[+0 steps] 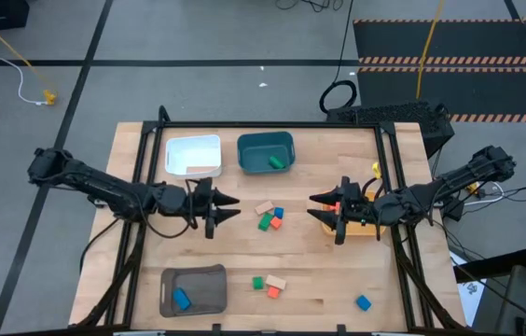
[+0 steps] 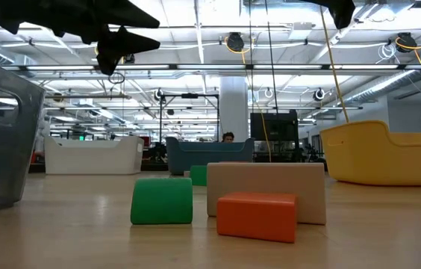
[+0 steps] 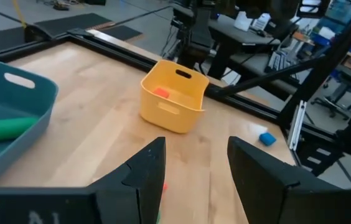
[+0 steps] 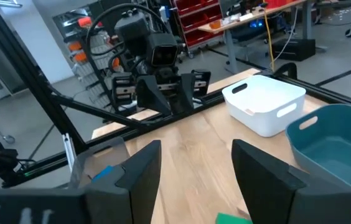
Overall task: Sort & place blocks by color
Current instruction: Put the top orange block into the yellow bin
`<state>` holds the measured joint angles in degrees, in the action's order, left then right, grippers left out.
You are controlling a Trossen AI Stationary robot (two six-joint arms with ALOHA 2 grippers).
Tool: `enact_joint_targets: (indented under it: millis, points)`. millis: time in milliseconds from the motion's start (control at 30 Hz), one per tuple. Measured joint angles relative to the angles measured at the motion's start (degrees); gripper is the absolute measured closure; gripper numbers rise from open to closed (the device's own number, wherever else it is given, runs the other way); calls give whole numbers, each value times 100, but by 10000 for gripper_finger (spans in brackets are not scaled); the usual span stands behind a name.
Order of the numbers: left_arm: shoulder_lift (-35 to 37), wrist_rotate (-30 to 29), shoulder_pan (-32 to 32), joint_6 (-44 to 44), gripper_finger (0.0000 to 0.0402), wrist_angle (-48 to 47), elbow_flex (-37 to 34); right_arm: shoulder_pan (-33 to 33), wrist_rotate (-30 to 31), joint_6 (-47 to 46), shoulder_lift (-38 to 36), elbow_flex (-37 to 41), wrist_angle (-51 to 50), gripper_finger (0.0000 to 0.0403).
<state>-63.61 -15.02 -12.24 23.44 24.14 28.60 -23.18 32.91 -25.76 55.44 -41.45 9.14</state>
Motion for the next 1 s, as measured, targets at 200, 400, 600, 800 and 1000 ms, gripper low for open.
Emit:
enact_joint_targets:
  millis: [200,400,600,800,1000]
  points:
    - [0,-3,107,-155,227,20,0,-2,0,-7,0,0,96,216]
    - [0,-3,137,-59,227,40,0,-2,40,-24,0,0,97,216]
    - [0,-3,135,-52,227,243,0,-2,-263,-601,0,0,246,216]
    - [0,-3,135,-83,227,273,0,-34,-623,-656,287,-3,607,216]
    - [0,-3,135,-68,227,271,0,-30,-801,-888,529,-2,638,212]
